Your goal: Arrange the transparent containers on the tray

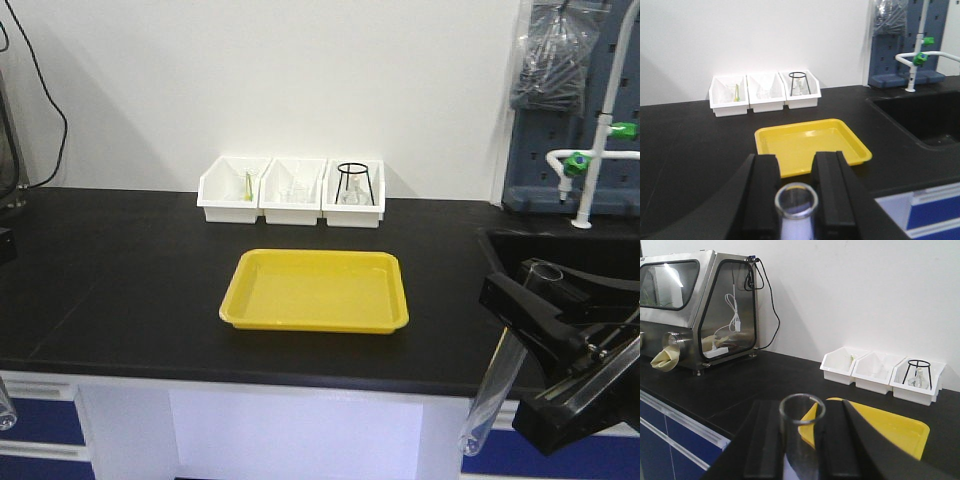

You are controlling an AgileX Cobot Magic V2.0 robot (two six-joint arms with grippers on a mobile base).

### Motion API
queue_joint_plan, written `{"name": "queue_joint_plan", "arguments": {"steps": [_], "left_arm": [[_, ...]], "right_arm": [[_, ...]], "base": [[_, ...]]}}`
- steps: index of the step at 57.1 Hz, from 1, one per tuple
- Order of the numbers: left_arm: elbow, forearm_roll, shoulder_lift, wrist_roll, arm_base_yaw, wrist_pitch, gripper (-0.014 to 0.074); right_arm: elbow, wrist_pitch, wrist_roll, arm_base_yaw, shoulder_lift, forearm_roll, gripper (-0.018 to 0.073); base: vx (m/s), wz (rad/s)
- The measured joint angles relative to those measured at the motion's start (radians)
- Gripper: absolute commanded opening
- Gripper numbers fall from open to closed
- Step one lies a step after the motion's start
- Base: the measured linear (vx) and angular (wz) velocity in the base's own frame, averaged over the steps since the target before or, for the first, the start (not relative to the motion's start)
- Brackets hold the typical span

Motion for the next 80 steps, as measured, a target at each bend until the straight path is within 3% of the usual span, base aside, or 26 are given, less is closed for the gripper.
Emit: {"name": "queue_joint_plan", "arguments": {"steps": [80], "left_arm": [[0.000,0.000,0.000,0.000,0.000,0.000,-0.0006]], "right_arm": [[0.000,0.001,0.000,0.000,0.000,0.000,-0.0011]], "base": [[0.33,-0.05]]}}
